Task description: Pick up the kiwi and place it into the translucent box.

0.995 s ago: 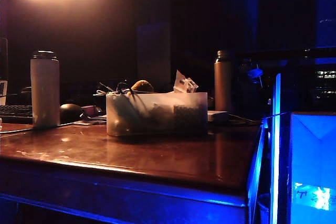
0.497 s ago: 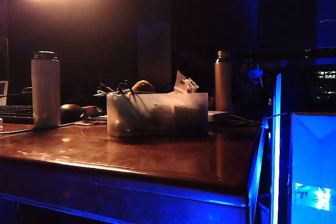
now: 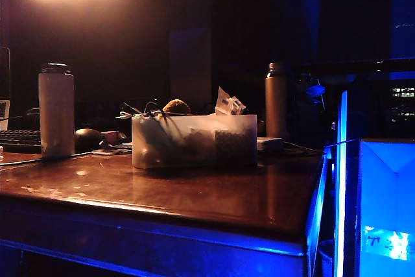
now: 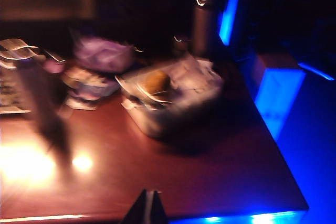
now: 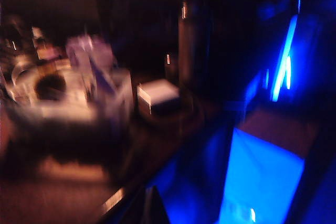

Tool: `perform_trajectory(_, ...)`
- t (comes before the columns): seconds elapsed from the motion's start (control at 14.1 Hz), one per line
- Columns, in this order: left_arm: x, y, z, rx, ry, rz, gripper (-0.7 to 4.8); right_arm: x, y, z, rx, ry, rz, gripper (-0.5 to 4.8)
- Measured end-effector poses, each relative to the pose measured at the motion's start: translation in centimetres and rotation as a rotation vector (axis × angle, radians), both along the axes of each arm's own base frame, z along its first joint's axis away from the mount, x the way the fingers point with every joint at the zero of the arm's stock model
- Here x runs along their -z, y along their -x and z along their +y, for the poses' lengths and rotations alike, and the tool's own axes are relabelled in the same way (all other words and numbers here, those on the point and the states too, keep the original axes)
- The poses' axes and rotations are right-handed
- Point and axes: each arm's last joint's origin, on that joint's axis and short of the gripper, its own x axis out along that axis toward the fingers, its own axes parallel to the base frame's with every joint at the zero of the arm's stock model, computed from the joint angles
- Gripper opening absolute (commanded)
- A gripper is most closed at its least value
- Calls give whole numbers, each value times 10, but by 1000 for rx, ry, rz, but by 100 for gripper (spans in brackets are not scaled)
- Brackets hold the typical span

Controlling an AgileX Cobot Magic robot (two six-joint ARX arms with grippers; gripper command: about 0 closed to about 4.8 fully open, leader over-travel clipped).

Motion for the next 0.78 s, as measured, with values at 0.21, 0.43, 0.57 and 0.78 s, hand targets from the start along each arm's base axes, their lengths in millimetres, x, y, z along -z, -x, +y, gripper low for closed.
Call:
perform_trajectory(0.21,59,-51,-18,-4,25,-15,-4,18,-5,0,22,12,72,-1)
perform_trajectory(0.43,124,-84,-28,-60,127,-28,-4,29,-8,-1,82,13,102,-1)
perform_trajectory(0.57,160,-89,-30,-79,92,61,-4,45,-11,-1,104,-8,159,-1)
perform_trajectory(0.78,184,-90,-30,-69,16,90,-4,65,-14,-1,109,-13,223,-1)
